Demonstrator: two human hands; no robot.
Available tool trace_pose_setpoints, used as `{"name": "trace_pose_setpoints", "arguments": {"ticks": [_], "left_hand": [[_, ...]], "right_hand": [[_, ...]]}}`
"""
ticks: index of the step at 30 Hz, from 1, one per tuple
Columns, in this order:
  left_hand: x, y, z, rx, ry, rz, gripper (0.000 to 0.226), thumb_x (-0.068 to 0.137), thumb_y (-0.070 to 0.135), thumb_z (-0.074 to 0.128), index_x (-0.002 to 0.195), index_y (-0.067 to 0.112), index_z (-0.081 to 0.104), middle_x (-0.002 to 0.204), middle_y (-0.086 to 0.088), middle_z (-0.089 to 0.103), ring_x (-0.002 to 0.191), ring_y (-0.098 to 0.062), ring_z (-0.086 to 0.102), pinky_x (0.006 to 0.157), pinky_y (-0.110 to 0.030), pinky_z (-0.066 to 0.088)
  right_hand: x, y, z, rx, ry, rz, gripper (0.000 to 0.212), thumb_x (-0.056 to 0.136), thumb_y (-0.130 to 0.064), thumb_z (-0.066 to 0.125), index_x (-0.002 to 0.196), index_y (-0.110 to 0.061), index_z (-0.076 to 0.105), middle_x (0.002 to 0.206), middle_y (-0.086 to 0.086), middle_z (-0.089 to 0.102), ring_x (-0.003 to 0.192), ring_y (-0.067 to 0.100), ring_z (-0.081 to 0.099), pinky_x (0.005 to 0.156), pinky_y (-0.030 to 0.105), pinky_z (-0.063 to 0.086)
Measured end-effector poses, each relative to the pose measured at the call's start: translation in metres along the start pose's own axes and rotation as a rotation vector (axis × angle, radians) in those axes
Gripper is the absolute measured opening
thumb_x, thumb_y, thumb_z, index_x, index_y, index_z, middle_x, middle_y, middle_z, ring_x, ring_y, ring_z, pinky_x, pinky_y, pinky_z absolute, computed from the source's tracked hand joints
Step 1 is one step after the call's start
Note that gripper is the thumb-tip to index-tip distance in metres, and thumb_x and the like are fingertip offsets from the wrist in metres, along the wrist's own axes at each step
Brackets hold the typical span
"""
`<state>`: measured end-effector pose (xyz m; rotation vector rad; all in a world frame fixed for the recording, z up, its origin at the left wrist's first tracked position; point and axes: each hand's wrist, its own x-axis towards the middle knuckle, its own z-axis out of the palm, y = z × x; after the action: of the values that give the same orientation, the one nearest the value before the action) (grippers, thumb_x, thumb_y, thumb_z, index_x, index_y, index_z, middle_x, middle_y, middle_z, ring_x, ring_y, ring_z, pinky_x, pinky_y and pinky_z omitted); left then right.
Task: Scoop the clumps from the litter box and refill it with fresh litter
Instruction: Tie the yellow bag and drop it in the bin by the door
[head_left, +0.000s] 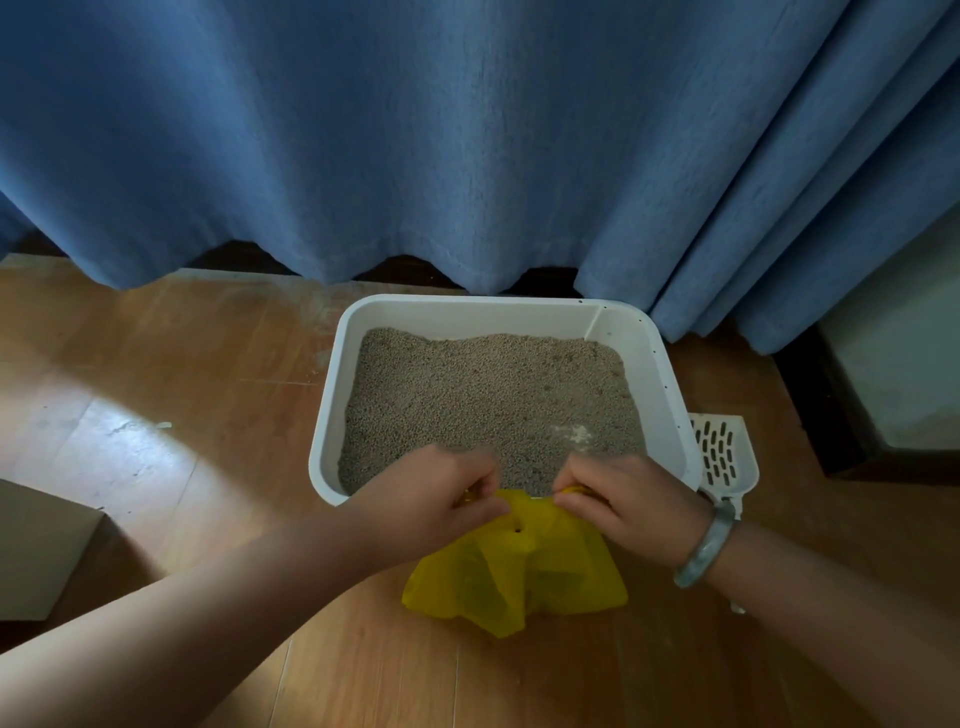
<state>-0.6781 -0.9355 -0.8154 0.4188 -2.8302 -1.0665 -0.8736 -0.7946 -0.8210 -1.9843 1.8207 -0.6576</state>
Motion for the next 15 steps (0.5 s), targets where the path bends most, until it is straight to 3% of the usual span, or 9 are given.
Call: {"name": "trace_pose_setpoints", "arguments": {"ticks": [5,9,11,13,15], "left_hand": [[-0.003,-0.004,0.002,-0.091,0.052,-0.08,0.024,0.088,0.037,0.059,0.071,0.025,0.047,0.056,0.012,0.048,0.053,-0.005,0.045,0.05,-0.015,0.03],[0.01,0.021,-0.002,-0.584,0.195,-0.162,0.019,0.092,0.02,0.059,0.074,0.017,0.052,0.061,0.01,0.052,0.053,-0.002,0.047,0.054,-0.019,0.044],[0.016,0.033,-0.001,-0.7,0.219,-0.114,0.019,0.092,0.022,0.057,0.076,0.017,0.05,0.064,0.007,0.047,0.053,-0.006,0.045,0.052,-0.023,0.045],[0.018,0.037,0.002,-0.643,0.18,-0.04,0.02,0.09,0.029,0.056,0.076,0.017,0.048,0.062,0.01,0.042,0.054,-0.005,0.037,0.052,-0.021,0.036],[0.016,0.031,0.003,-0.476,0.09,0.006,0.02,0.091,0.028,0.057,0.075,0.021,0.046,0.06,0.012,0.042,0.054,-0.003,0.035,0.052,-0.017,0.031]], "right_hand": [[-0.006,0.007,0.0,0.07,0.023,0.135,0.019,0.088,-0.043,0.048,0.087,-0.026,0.057,0.068,-0.008,0.062,0.061,0.002,0.056,0.056,0.026,0.047],[0.012,-0.01,-0.017,0.49,0.2,0.278,0.008,0.09,-0.016,0.059,0.082,-0.017,0.059,0.063,0.002,0.063,0.053,0.003,0.053,0.053,0.018,0.043],[0.019,-0.019,-0.024,0.65,0.212,0.277,0.007,0.09,-0.015,0.057,0.082,-0.015,0.058,0.06,0.001,0.061,0.048,0.005,0.049,0.049,0.017,0.041],[0.022,-0.025,-0.025,0.636,0.146,0.214,0.008,0.09,-0.018,0.06,0.083,-0.016,0.058,0.06,0.001,0.06,0.049,0.005,0.049,0.049,0.018,0.04],[0.019,-0.023,-0.022,0.463,0.051,0.136,0.009,0.087,-0.024,0.06,0.082,-0.017,0.059,0.061,-0.001,0.059,0.054,0.005,0.052,0.053,0.02,0.042]]}}
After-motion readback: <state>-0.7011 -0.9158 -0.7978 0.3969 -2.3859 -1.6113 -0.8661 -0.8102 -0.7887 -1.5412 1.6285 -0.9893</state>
